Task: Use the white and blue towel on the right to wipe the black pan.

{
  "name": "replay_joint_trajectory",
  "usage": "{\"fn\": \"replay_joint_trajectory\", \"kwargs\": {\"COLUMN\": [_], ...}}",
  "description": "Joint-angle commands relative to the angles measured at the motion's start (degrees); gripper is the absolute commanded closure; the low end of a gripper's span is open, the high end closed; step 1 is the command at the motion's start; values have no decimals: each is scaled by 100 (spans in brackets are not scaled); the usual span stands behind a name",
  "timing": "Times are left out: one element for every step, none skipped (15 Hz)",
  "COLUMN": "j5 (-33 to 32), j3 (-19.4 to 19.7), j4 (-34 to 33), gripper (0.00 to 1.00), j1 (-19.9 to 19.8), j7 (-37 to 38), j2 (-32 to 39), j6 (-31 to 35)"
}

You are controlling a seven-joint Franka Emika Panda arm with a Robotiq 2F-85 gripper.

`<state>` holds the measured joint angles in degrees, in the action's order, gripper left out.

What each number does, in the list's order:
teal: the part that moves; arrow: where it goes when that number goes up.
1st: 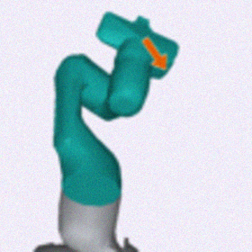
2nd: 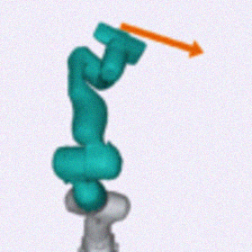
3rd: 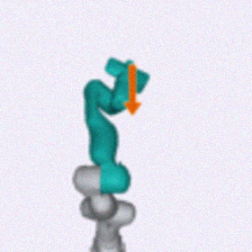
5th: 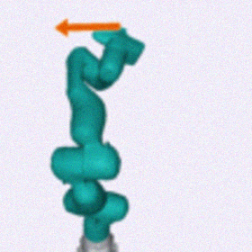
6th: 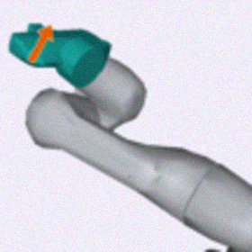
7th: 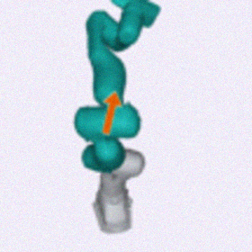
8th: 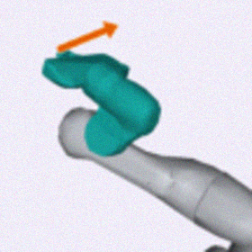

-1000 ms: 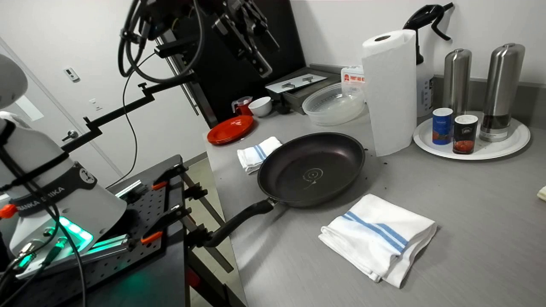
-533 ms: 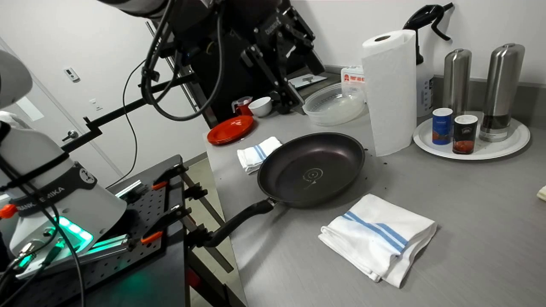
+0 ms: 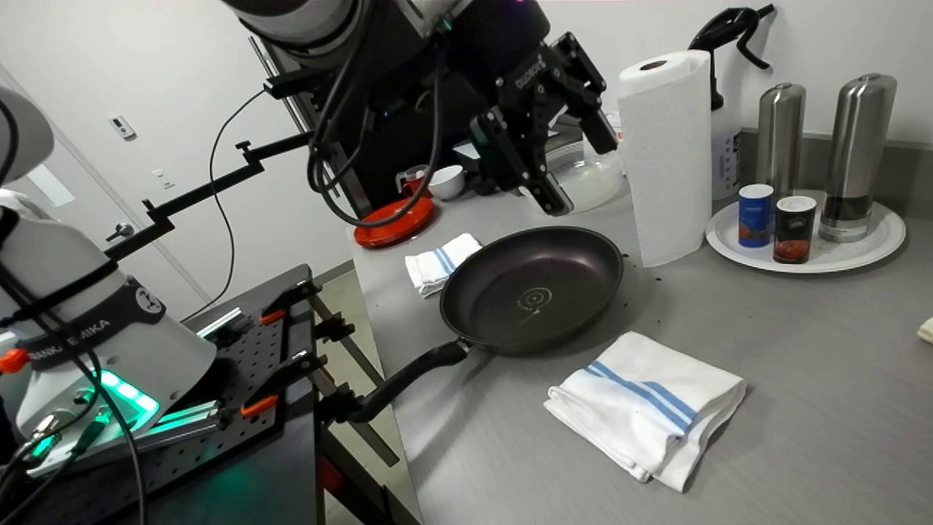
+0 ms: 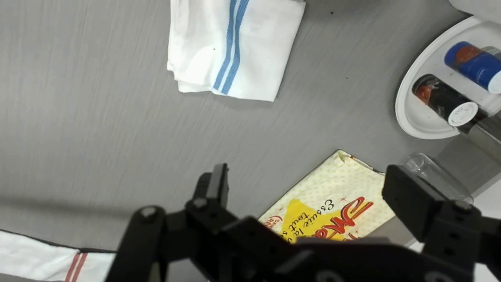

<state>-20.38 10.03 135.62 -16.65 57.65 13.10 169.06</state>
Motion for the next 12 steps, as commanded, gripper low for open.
{"fn": "replay_joint_trajectory", "kwargs": {"j5": [714, 898, 1072, 1238, 1382, 1504, 1607, 1707, 1815, 1930, 2060, 2187], "j3": [189, 198, 222, 253, 280, 316, 366, 417, 453, 471, 468, 468], "j4": [-207, -218, -238, -247, -249, -254, -255, -252, -238, -224, -224, -219], "gripper": [0, 0, 0, 0, 0, 0, 0, 0, 0, 0, 0, 0], "j1": [375, 398, 433, 448, 455, 456, 456, 458, 444, 424, 396, 382], "j7": [-789, -1089, -1328, -1581, -1809, -2020, -2217, -2383, -2560, -2730, -2903, -3047], "j2": [341, 395, 445, 489, 523, 553, 587, 621, 658, 692, 716, 759], "j6": [-3, -8, -39, -66, -76, -92, -98, -104, -88, -80, -101, -93]}}
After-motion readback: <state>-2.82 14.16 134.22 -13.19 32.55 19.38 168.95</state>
